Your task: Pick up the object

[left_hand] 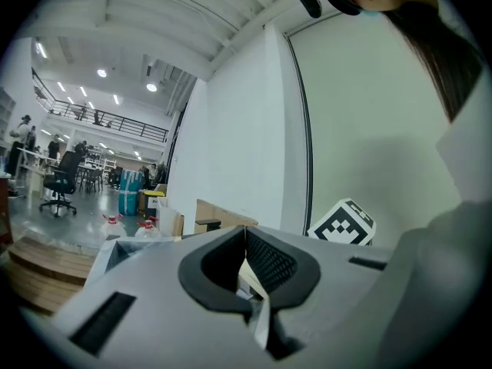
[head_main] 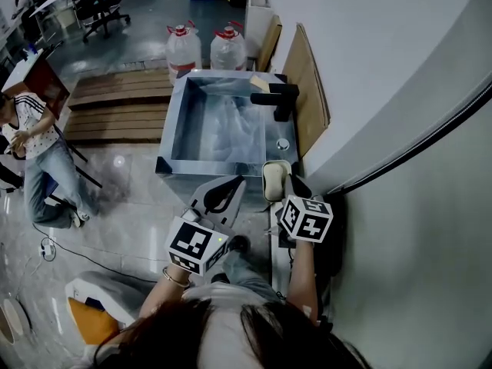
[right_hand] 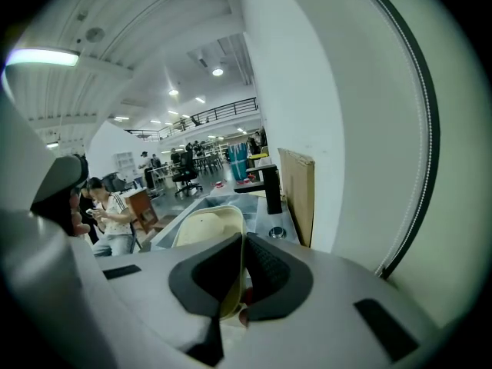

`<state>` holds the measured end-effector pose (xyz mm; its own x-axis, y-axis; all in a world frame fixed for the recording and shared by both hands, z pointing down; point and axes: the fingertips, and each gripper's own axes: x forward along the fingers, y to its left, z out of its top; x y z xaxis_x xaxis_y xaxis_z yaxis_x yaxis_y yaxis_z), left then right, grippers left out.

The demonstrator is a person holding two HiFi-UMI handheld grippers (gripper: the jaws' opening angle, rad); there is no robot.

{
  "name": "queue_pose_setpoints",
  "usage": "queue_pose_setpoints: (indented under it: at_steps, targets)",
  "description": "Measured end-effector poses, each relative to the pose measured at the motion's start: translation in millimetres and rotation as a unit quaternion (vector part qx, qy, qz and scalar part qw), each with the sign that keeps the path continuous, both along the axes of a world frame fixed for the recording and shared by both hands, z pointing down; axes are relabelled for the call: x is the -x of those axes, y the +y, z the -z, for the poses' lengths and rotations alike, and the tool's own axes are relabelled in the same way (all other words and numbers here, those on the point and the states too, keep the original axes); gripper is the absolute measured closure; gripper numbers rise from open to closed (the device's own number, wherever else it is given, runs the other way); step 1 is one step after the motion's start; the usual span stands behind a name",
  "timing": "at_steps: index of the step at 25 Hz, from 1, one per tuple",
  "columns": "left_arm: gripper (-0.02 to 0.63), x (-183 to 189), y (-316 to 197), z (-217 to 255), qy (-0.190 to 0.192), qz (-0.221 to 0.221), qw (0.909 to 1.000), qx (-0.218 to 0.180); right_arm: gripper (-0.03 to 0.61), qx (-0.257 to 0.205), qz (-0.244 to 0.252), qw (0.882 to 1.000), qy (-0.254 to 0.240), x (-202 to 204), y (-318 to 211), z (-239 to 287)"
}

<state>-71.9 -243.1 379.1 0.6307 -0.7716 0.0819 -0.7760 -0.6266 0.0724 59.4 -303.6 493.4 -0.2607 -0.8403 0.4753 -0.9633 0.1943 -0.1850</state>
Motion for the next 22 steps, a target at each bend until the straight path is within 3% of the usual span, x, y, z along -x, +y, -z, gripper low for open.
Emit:
queue_pose_setpoints:
  at_steps: [22]
  targets:
    - [0.604,35.9,103.7,27.9,0.007,0.006,0.9993,-0.036,0.545,-0.049,-0.004,0.999,-0.015,32.7,98.1,47.9]
